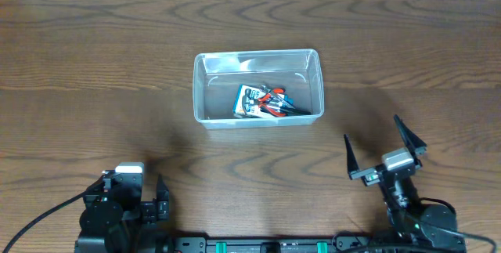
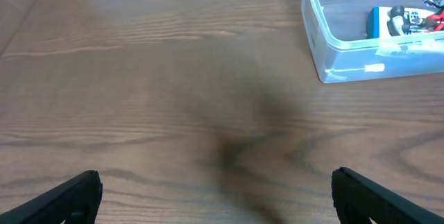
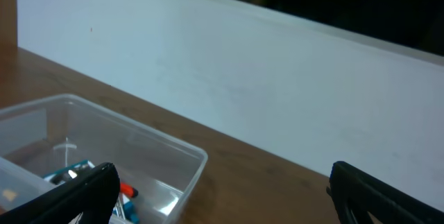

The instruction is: Pack container

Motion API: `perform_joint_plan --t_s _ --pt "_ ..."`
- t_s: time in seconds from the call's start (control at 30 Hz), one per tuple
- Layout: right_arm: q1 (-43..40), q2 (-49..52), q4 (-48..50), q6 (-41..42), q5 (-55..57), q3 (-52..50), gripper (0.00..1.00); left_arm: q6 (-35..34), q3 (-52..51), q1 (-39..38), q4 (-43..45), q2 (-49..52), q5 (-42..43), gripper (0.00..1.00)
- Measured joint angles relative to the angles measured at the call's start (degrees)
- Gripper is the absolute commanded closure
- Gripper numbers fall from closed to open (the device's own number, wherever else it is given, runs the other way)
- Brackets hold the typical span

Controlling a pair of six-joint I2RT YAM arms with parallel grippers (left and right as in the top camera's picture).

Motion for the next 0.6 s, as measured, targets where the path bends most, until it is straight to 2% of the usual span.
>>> perform_joint_plan --t_s 0.27,0.4,0.6 --pt "-0.33 -0.13 2.25 0.33 4.11 -7.37 0.01 0.00 0.00 0.00 -0.02 0.00 -0.11 0.02" --pt "-2.38 -0.17 -2.27 1.25 6.47 -8.61 0.01 0.00 0.00 0.00 -0.04 0.00 -0.13 0.02" --pt "-6.40 -0.17 -2.67 2.69 7.58 -8.85 0.01 0.00 0.00 0.00 -0.04 0.00 -0.13 0.02"
